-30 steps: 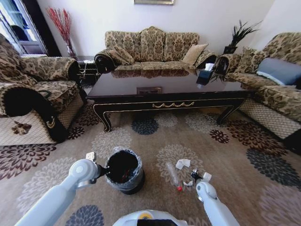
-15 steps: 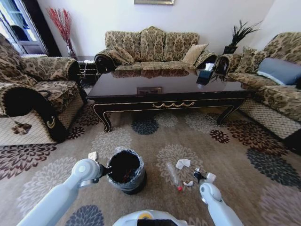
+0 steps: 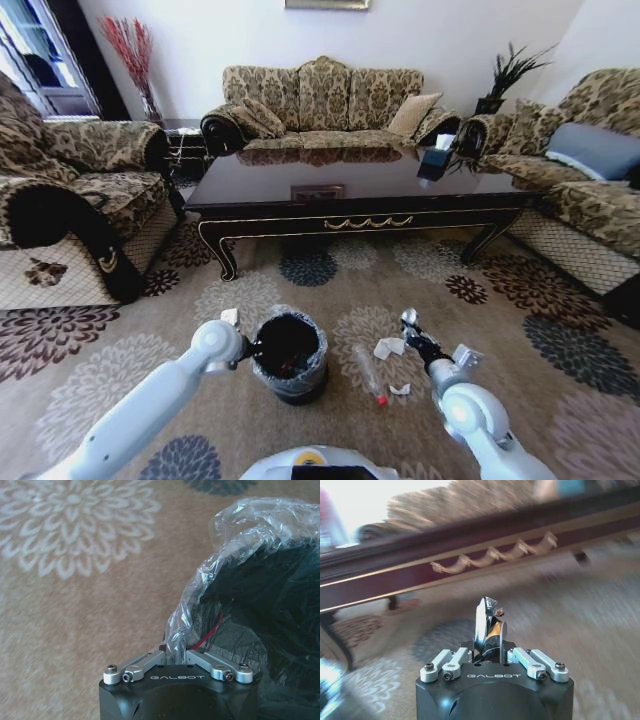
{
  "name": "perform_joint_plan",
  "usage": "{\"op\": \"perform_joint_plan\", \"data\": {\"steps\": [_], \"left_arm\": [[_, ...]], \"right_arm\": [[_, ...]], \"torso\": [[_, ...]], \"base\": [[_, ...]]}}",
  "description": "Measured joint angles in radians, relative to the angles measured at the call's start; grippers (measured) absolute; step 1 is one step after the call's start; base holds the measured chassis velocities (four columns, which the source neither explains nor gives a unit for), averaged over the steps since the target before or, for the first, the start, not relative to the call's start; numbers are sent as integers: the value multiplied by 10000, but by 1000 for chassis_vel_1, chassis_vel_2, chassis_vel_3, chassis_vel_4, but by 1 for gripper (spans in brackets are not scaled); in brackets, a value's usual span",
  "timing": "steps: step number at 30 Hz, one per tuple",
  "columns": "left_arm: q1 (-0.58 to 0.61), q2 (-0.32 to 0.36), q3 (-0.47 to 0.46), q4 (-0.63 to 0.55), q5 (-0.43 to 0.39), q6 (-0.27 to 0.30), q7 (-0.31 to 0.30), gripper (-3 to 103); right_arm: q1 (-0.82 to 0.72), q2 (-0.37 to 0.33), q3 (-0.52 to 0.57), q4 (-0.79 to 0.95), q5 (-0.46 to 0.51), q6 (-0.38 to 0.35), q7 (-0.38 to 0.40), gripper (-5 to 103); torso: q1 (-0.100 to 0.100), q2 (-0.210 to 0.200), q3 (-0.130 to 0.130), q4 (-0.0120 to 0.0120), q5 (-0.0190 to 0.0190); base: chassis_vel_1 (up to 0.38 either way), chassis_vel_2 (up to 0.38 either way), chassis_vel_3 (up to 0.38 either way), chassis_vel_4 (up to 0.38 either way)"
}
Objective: Move to the front of the table and pick up the trash from the floor, then place it into the trash bin.
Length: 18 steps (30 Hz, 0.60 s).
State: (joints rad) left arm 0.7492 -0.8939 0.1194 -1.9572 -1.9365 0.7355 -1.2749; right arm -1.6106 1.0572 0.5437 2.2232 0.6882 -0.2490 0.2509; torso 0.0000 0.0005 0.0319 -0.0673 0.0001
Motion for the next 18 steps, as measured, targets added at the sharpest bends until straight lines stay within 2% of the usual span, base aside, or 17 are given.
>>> {"op": "perform_joint_plan", "data": {"steps": [1, 3, 5, 7, 11, 18], "left_arm": [[0, 0, 0, 0, 0, 0, 0, 0], [-329, -188, 365, 39, -52, -1, -48, 0], [-461, -342, 651, 42, -63, 0, -77, 0], [-507, -404, 776, 59, -64, 0, -92, 0], [-837, -711, 1403, 251, -61, 0, -116, 0], [-950, -897, 1615, 299, -38, 0, -176, 0]], "right_arm": [[0, 0, 0, 0, 0, 0, 0, 25], [-294, -165, -168, -5, -1546, 822, -1099, 25], [-538, -261, -379, 12, -2531, 1456, -1886, 25], [-617, -287, -458, 52, -2821, 1635, -2120, 25], [-853, -439, -966, 233, -4163, 2468, -3263, 25], [-941, -557, -1539, 318, -4771, 2710, -3871, 25]], "torso": [[0, 0, 0, 0, 0], [0, 0, 0, -1, 1], [1, 0, 0, 0, 0], [0, 0, 0, 1, 1], [0, 0, 0, 0, -1], [0, 0, 0, 1, 0]], "base": [[0, 0, 0, 0], [0, 0, 0, 0], [0, 0, 0, 0], [0, 0, 0, 0], [0, 0, 0, 0], [0, 0, 0, 0]]}}
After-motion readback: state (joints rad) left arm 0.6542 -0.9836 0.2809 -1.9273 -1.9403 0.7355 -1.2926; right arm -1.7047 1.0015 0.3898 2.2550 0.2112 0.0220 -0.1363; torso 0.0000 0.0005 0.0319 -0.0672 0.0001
